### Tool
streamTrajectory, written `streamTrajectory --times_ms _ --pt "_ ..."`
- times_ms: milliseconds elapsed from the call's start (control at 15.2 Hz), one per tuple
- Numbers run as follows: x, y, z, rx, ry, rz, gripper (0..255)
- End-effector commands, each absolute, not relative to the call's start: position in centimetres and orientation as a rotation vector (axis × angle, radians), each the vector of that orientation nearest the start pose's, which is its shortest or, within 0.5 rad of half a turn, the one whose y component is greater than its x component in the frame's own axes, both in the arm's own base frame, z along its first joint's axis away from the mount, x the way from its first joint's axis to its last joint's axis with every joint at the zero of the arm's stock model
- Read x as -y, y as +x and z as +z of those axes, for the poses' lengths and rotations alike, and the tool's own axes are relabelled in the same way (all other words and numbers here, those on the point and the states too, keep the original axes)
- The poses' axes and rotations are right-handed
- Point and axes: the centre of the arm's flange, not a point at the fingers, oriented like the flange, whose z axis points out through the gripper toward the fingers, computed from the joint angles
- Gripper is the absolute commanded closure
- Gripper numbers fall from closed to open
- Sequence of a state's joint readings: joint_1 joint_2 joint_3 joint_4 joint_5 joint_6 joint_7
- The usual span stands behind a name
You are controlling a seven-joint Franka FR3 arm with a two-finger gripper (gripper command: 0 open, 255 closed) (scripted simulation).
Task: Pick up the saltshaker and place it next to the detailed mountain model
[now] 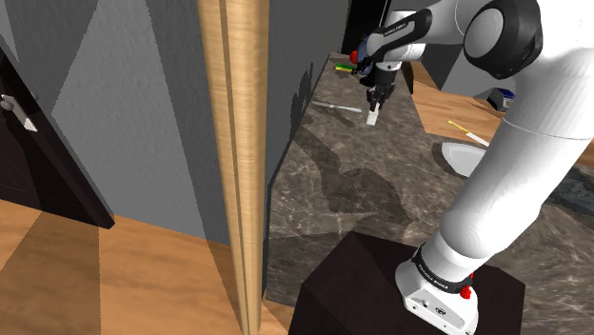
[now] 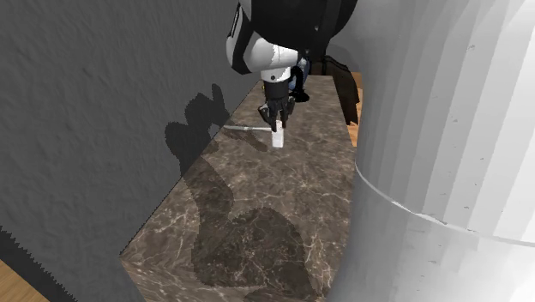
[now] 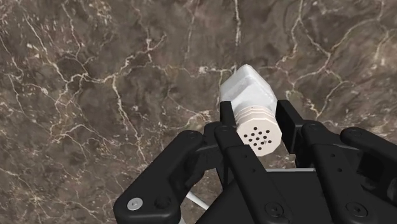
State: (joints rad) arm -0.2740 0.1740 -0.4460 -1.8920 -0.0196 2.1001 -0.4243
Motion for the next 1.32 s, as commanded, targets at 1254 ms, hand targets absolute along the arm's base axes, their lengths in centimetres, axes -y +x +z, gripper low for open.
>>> streamTrajectory --times_ms 1254 --pt "39.2 44.7 52.8 -0.451 -3.215 0.012 255"
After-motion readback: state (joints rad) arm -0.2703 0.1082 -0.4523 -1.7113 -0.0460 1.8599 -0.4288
